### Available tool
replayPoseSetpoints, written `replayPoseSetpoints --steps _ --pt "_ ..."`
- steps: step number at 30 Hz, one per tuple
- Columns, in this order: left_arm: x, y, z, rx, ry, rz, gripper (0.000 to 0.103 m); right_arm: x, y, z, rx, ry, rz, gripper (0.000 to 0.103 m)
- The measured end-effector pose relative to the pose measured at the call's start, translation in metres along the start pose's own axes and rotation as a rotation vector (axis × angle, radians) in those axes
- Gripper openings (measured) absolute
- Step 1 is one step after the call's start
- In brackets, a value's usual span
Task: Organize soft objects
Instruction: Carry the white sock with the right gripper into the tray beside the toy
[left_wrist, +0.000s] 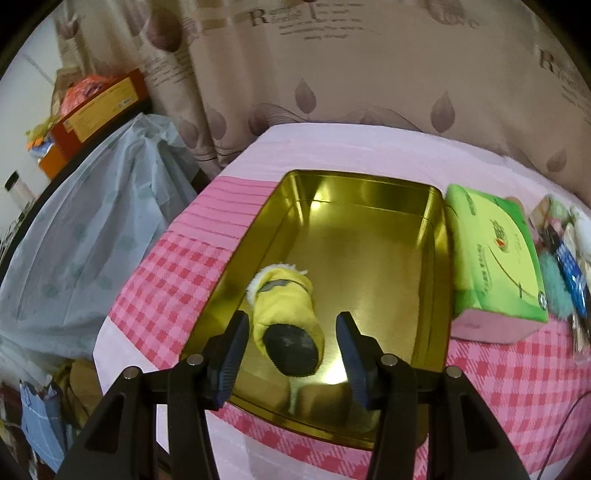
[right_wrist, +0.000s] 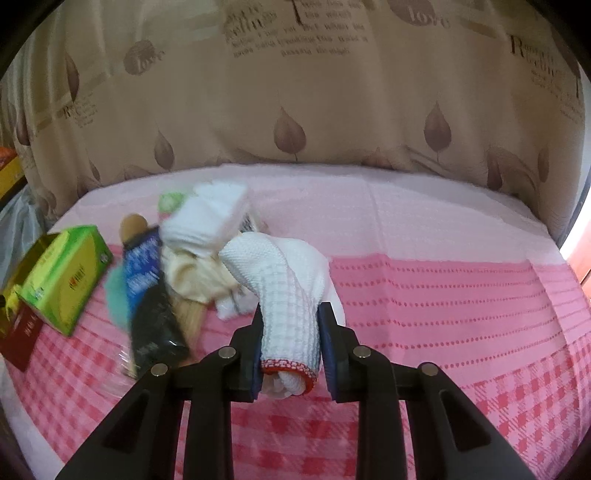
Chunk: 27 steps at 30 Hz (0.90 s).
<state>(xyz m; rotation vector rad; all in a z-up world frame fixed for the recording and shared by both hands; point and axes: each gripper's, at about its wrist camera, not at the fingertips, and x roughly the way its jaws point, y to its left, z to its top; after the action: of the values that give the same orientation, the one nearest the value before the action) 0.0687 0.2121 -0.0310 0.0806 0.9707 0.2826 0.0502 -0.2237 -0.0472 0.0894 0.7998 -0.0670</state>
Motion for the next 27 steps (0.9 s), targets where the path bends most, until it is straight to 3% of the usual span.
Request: replayPoseSetpoints --steps 8,20,27 --pt "0.003 0.023 0.007 -0.080 -0.004 0.028 0.050 -0.025 0.060 0.023 -0.052 -0.044 0.119 0.023" --pt "0.009 0.064 0.009 -0.218 0.015 0.065 0.050 -0.036 0.208 0.023 -0.228 -0.008 0.417 0.023" --pt "0.012 0.075 0.010 -0.262 0.027 0.063 0.050 -0.028 0.288 0.019 -0.317 0.025 0.519 0.023"
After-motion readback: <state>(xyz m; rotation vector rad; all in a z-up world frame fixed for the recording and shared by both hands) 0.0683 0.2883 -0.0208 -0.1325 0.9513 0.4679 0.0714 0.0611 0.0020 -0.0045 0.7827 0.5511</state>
